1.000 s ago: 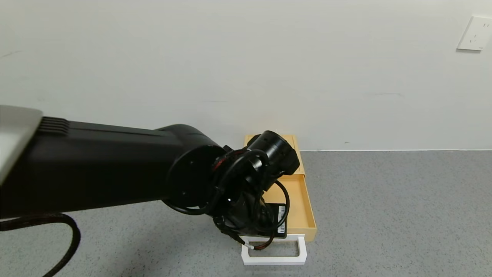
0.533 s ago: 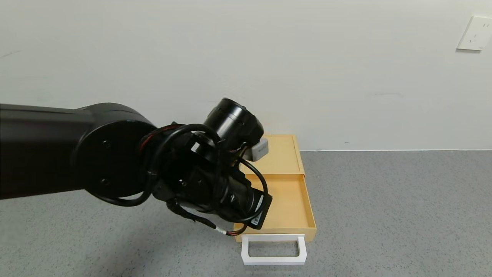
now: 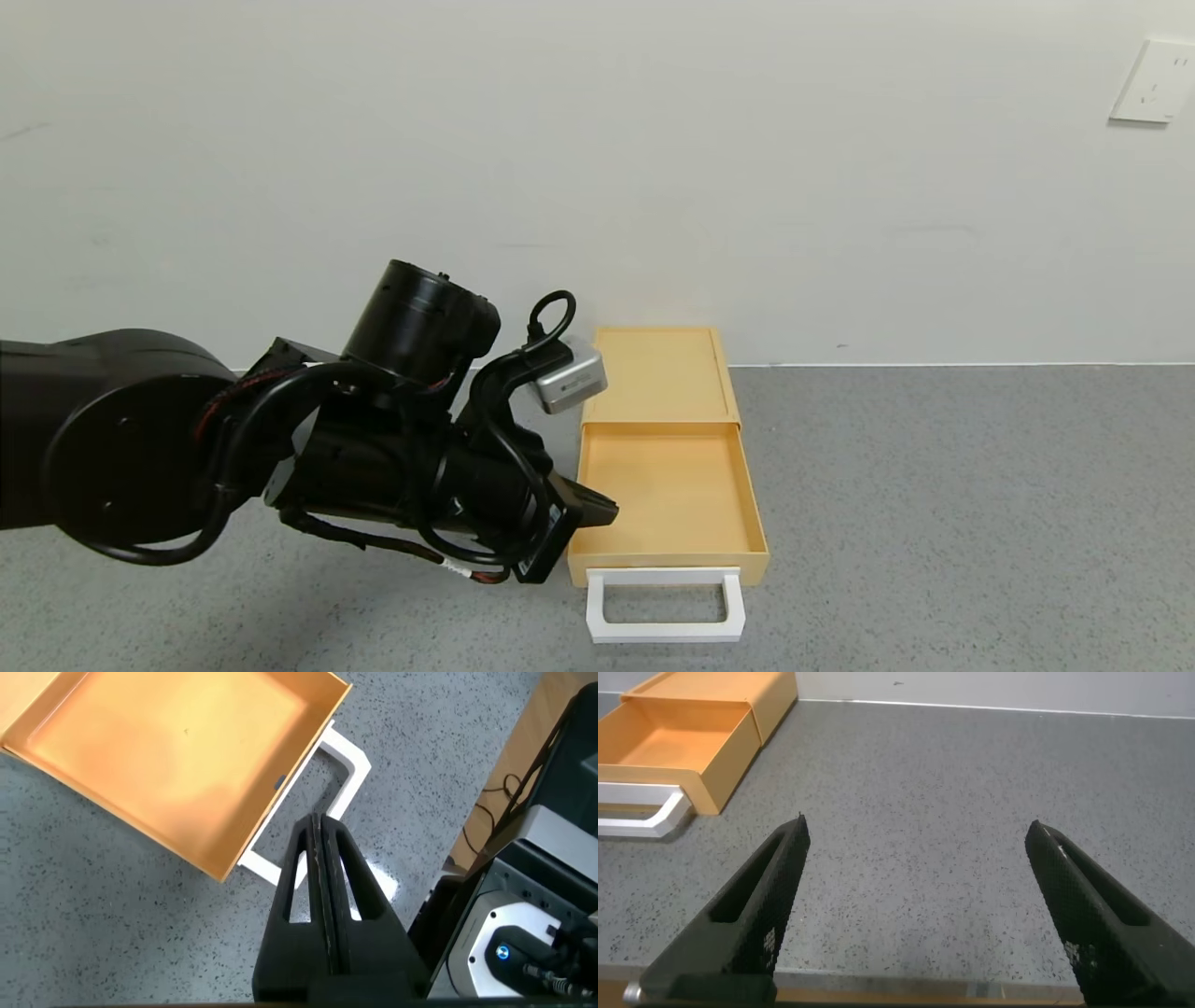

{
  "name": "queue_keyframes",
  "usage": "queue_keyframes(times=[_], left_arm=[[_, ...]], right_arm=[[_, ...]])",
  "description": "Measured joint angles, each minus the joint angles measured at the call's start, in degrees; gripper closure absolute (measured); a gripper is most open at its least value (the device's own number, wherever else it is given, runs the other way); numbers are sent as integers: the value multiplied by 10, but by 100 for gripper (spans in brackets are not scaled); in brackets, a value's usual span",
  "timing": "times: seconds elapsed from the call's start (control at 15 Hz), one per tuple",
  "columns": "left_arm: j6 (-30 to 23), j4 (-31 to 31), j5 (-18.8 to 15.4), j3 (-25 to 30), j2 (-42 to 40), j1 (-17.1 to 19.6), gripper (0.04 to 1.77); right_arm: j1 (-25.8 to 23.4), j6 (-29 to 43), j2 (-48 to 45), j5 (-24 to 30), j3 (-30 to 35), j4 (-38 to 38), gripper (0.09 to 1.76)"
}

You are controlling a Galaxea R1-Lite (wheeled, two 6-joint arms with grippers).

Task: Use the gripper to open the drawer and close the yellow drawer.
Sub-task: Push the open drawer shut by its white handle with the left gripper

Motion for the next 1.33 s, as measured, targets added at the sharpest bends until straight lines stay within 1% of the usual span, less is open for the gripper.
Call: queue_keyframes(times=[0.13,0.27,0.4,0.93,1.13,1.33], left_arm=[[16,0,-1,1,1,0,170],[74,2,0,5,10,-6,170],[108,2,1,9,25,-18,170],[169,-1,18,-2,107,-79,170],[187,0,51,-13,137,-94,170],[192,3,64,-35,160,-104,170]], right_arm=[[0,0,0,0,0,0,15],[0,0,0,0,0,0,15],[0,0,0,0,0,0,15],[0,0,0,0,0,1,15],[0,0,0,0,0,1,15],[0,0,0,0,0,1,15]])
